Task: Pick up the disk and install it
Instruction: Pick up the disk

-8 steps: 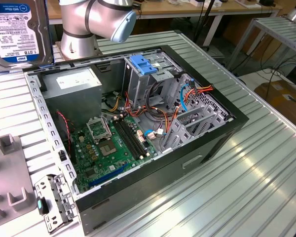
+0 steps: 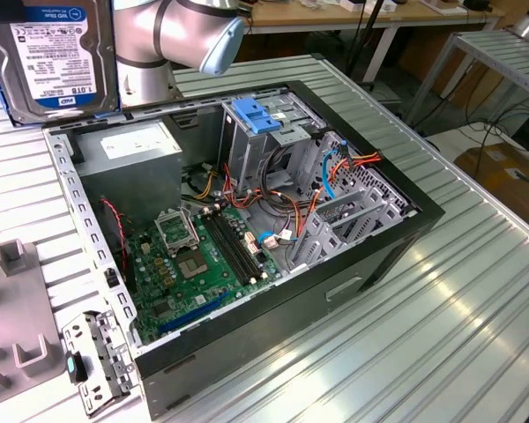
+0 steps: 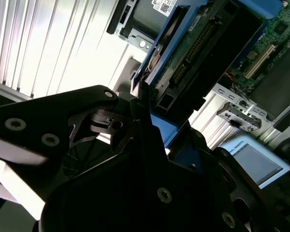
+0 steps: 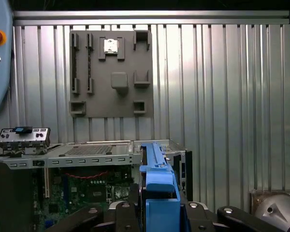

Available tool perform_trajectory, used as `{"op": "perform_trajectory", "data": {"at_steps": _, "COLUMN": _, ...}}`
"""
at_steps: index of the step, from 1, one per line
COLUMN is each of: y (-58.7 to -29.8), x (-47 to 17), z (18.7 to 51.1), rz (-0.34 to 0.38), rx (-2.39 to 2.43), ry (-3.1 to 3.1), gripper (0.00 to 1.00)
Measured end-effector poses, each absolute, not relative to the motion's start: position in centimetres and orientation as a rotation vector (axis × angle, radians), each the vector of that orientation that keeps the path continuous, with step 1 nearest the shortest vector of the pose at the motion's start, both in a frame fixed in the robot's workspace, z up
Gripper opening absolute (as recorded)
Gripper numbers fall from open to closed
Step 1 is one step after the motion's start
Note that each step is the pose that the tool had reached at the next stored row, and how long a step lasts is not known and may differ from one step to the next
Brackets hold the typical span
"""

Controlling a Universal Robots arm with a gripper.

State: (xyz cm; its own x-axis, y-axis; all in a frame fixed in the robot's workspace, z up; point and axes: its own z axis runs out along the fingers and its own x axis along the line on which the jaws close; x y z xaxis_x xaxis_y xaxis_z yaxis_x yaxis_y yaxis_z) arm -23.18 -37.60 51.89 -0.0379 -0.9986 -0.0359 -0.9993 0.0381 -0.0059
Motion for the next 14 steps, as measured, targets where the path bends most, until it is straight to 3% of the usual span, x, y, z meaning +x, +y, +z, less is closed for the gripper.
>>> {"op": "perform_trajectory", "data": {"at_steps": 14, "y": -37.7, "x": -19.9, "z": 51.9, "rz": 0.037, "rx": -2.16, "ry": 2.244, "gripper": 0.37}}
